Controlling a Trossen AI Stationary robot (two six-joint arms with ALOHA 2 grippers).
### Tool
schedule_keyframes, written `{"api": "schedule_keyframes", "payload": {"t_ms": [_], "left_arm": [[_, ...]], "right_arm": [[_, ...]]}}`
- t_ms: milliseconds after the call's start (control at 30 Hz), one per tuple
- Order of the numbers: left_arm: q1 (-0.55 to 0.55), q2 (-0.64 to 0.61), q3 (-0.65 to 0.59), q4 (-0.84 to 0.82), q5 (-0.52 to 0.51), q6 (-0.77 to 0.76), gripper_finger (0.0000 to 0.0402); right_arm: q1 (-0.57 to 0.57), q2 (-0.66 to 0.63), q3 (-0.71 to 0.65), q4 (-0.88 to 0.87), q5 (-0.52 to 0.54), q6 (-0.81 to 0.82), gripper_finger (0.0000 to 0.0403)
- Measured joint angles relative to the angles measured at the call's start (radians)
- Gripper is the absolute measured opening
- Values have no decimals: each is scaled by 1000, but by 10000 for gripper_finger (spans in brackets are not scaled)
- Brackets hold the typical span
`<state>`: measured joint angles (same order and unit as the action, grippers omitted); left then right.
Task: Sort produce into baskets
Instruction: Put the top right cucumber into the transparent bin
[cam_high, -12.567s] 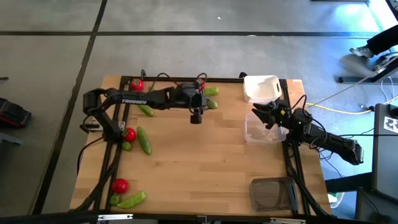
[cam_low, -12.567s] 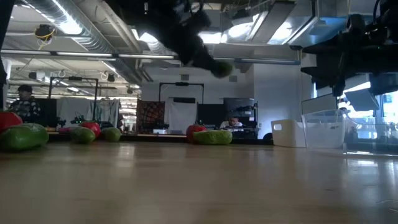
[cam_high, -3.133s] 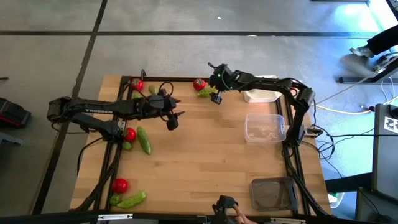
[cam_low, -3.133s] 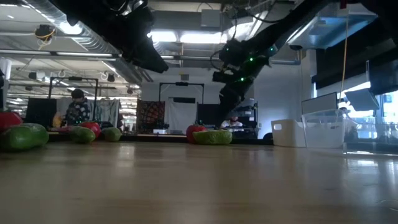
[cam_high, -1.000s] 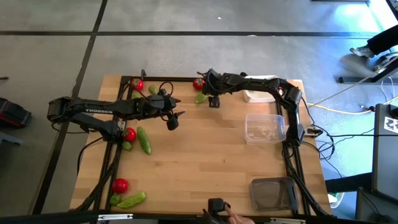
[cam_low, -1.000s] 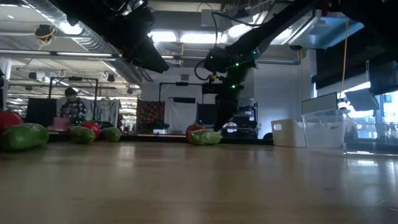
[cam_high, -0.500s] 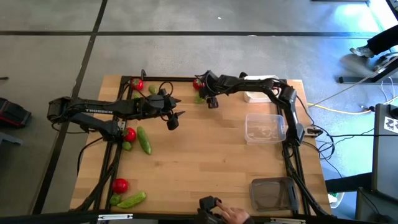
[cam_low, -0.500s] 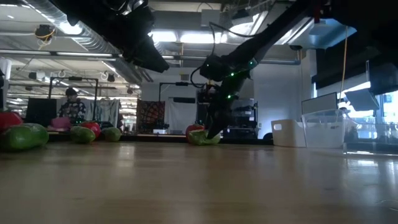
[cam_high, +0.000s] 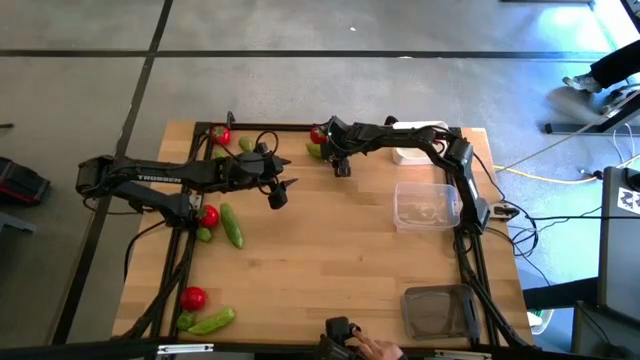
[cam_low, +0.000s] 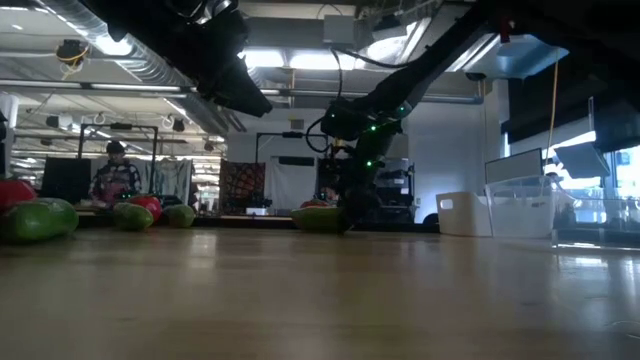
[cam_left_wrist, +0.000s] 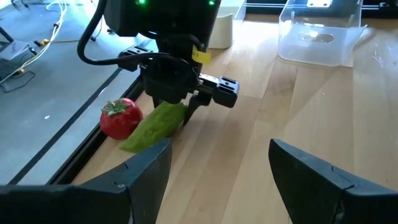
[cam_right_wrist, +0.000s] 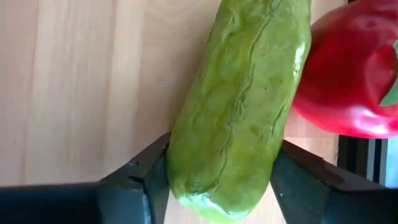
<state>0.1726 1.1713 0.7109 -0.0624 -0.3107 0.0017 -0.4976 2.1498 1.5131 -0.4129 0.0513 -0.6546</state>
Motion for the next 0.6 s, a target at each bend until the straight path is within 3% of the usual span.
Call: {"api": "schedule_keyframes", "payload": {"t_ms": [200,600], "left_arm": [[0,0,0,0,0,0,265],[0,0,0,1,0,-19,265]], "right_arm": [[0,0,0,-2,21,54,178],[22,-109,-2,-60,36,107,175]]}}
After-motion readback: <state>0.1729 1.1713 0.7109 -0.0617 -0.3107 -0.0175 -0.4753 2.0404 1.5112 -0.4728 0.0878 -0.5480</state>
